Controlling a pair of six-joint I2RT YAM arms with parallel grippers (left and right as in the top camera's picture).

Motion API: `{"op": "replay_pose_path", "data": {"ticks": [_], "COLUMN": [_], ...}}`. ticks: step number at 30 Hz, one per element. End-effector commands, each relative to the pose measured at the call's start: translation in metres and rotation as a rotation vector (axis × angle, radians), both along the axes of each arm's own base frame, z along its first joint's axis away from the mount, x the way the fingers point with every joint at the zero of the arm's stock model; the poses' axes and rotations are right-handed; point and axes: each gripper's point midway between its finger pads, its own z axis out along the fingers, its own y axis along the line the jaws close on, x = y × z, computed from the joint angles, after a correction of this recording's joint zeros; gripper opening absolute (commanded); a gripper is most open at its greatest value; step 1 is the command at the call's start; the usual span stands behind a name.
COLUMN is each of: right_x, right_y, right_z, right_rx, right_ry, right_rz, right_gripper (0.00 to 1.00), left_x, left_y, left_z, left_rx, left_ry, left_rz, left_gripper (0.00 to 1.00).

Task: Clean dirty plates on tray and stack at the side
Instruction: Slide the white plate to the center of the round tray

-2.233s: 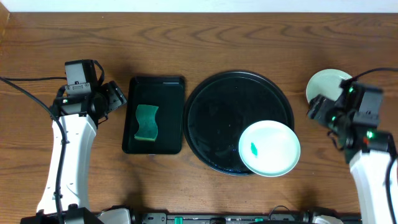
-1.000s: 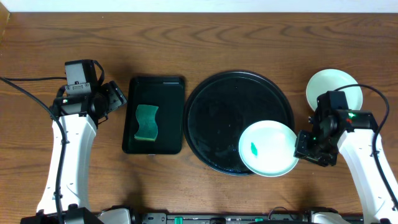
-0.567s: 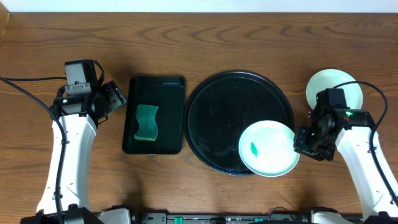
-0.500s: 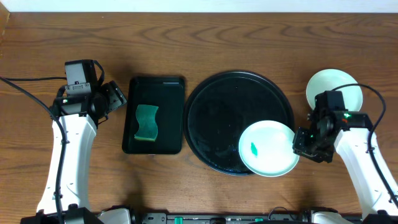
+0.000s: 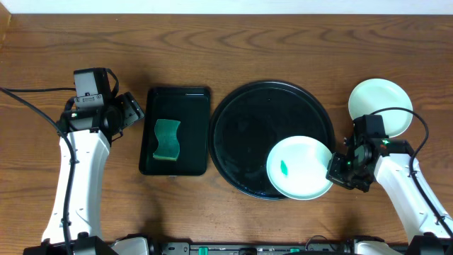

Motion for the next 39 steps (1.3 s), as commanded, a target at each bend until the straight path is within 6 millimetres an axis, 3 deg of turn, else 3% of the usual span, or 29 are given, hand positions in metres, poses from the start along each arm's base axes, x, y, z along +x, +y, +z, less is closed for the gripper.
{"op": "replay_pose_path", "data": {"ticks": [1,8,12,21,28,39], "right_x": [-0.001,0.007,0.025,0.068,0.099,0.108], "right_y": [0.01,0.012,0.027,0.038,0.064,0.09], "right_z": [0.0,0.0,0.006,0.016,0.028,0.019], "right_rx": [0.041,0.056,0.148,0.183,0.186,0.066], "right_ry": [0.003,-0.022,-0.097,-0.251,-0.377,-0.442], "right_rz": [0.011,-0.014,-0.02,-0.116,-0.161,-0.202], "right_gripper": [0.01,0.01,0.01,0.01,0.01,0.01], "left_x": [0.003,0.003,0.003,0.003,0.003,0.003], "left_y": [0.003,0.003,0.003,0.003,0.003,0.003], "left_z": [0.006,0.006,0.007,0.006,0.006,0.006], "left_rx": [0.01,0.01,0.01,0.01,0.01,0.01], "left_ry": [-0.016,-0.016,-0.016,-0.016,-0.016,-0.016], "left_rz": [0.012,0.011,0.012,0.012,0.012,0.012], "left_gripper": [0.8,0.8,0.8,0.8,0.8,0.8]}}
